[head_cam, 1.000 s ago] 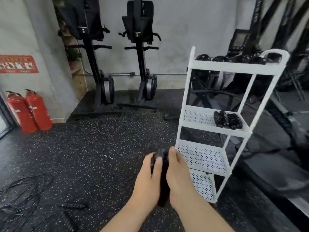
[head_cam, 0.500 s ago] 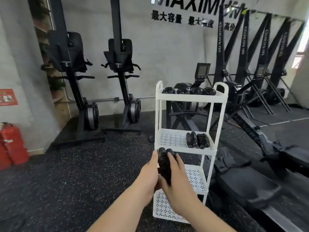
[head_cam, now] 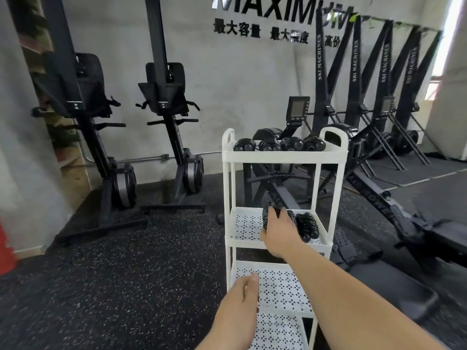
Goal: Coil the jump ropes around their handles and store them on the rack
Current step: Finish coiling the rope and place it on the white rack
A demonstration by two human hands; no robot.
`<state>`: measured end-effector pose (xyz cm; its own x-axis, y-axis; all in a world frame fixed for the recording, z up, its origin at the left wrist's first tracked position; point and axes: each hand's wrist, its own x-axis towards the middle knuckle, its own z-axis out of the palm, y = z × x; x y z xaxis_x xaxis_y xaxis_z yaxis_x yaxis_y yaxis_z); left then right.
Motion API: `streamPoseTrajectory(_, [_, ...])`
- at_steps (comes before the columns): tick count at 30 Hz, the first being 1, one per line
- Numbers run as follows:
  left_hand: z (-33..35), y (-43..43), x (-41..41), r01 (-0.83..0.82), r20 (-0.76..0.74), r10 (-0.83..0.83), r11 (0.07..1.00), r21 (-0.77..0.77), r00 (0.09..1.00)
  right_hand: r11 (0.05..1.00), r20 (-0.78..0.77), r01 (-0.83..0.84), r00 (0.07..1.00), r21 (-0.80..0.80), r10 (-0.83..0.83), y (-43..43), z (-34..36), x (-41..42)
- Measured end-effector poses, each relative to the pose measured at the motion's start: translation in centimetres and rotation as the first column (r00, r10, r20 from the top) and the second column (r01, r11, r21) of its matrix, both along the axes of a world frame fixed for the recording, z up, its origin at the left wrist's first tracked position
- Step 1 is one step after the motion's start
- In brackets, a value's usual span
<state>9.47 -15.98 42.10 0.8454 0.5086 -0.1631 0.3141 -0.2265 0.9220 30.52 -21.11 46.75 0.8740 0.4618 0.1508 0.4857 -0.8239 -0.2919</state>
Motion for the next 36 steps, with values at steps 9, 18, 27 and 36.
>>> streamPoseTrajectory(9, [-3.6,2.7,2.2,0.026,-0.071,-0.023,0.999,0.033,0.997,0.982,0.038,0.005,0.999,-0.187,0.002,4.0,-2.6,6.4])
streamPoseTrajectory(18, [-5.2,4.3,1.3,0.018,-0.115,-0.007,0.996,0.089,0.993,0.953,0.139,0.171,0.98,-0.252,-0.139,5.0,-2.8,5.3])
streamPoseTrajectory(27, [-1.8,4.9,-2.3,0.077,-0.126,-0.042,0.954,0.29,0.991,0.949,0.141,0.19,0.977,-0.251,-0.159,3.8,-0.5,2.5])
streamPoseTrajectory(36, [3.4,8.4,-8.7,-0.043,-0.076,0.091,0.875,0.482,0.993,0.972,0.15,0.029,0.989,-0.232,0.006,4.5,5.1,-8.6])
